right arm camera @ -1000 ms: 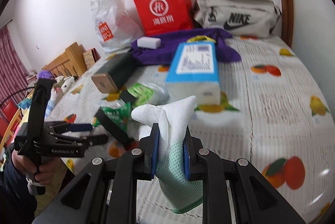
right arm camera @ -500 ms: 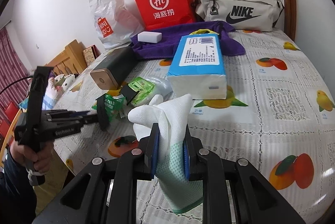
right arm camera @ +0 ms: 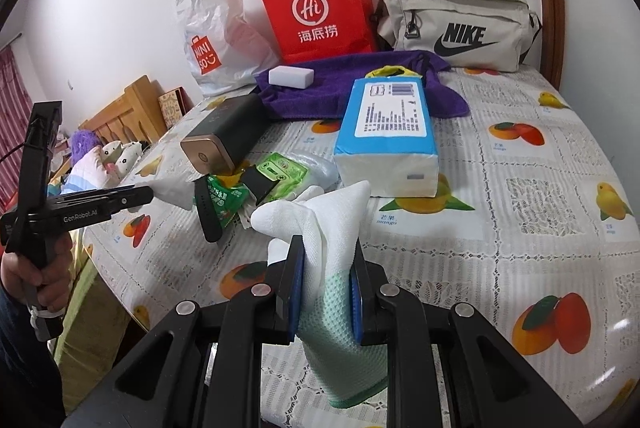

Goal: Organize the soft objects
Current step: 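Carry tissue and glove to the purple towel and release the tissue from the left tool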

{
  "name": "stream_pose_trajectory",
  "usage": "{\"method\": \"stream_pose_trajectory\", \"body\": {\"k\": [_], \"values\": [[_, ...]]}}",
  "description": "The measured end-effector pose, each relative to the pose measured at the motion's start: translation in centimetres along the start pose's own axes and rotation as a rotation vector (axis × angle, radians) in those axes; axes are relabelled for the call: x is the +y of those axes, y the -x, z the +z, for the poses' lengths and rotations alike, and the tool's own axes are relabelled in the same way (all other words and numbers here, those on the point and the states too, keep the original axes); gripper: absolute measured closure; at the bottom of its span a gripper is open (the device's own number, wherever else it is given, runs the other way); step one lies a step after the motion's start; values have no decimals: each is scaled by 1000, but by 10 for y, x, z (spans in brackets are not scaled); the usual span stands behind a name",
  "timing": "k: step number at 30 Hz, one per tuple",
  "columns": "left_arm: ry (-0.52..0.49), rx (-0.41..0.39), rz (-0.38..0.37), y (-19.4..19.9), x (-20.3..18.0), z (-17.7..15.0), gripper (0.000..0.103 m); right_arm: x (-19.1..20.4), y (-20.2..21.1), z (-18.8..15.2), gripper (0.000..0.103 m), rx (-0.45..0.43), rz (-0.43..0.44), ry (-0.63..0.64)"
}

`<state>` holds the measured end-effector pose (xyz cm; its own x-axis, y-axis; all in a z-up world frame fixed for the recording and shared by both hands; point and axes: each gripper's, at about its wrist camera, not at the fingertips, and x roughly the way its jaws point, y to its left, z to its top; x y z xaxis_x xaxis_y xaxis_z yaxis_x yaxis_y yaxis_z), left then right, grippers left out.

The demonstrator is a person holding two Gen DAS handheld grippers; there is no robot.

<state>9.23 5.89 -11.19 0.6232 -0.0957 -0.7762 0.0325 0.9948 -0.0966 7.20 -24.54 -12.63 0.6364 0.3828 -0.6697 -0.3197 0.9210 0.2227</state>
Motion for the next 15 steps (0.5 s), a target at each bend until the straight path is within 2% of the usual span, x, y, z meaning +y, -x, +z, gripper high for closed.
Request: {"method": "stream_pose_trajectory", "body": {"k": [15], "values": [[45,-51,-7,21,6,22,80,-3,27,27,83,-67,-37,-2]]}}
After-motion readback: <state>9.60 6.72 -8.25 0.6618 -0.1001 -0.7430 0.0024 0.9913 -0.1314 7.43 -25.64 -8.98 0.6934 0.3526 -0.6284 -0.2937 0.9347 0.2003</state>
